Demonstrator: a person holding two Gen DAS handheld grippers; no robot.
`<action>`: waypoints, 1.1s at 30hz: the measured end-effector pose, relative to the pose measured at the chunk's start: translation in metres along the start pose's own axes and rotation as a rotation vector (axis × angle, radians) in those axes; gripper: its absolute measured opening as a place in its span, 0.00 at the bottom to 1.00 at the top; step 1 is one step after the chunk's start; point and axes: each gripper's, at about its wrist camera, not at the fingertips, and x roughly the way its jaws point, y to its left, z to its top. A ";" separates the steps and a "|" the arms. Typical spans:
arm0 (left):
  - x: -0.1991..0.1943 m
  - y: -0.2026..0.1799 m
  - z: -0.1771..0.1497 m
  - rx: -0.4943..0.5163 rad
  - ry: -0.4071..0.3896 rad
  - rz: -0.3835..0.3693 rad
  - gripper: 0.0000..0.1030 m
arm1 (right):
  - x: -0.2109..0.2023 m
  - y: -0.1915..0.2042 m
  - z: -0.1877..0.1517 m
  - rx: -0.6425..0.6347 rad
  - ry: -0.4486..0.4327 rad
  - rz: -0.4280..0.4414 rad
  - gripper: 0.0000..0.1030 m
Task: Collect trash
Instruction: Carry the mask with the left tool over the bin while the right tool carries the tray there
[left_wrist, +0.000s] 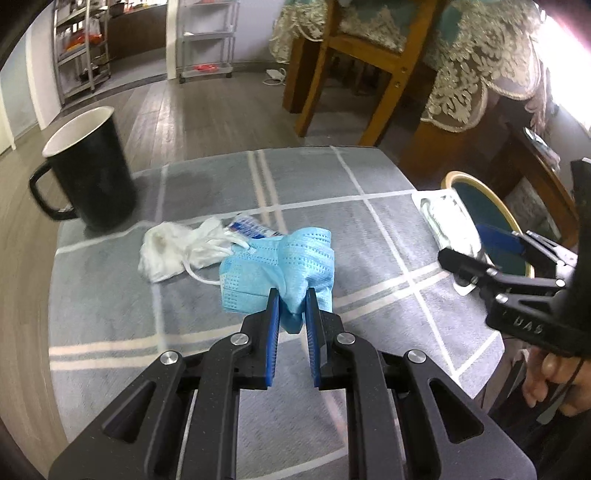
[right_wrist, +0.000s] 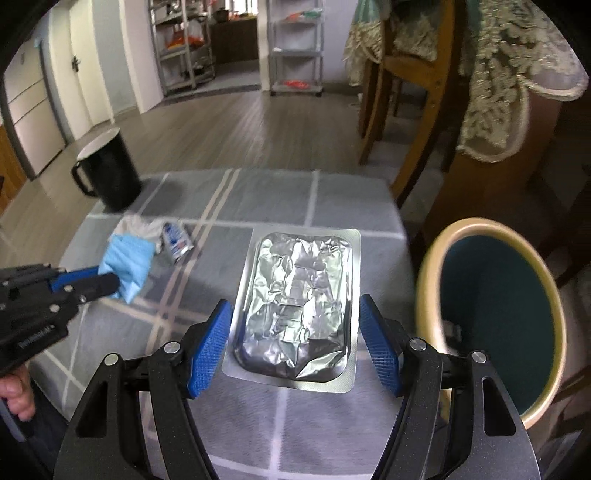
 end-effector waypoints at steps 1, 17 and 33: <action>0.002 -0.004 0.003 0.006 0.002 0.000 0.13 | -0.002 -0.005 0.001 0.009 -0.007 -0.006 0.68; 0.023 -0.069 0.042 0.082 -0.016 -0.068 0.13 | -0.023 -0.078 0.001 0.154 -0.049 -0.059 0.68; 0.046 -0.139 0.067 0.143 -0.021 -0.173 0.13 | -0.037 -0.134 -0.017 0.272 -0.044 -0.129 0.69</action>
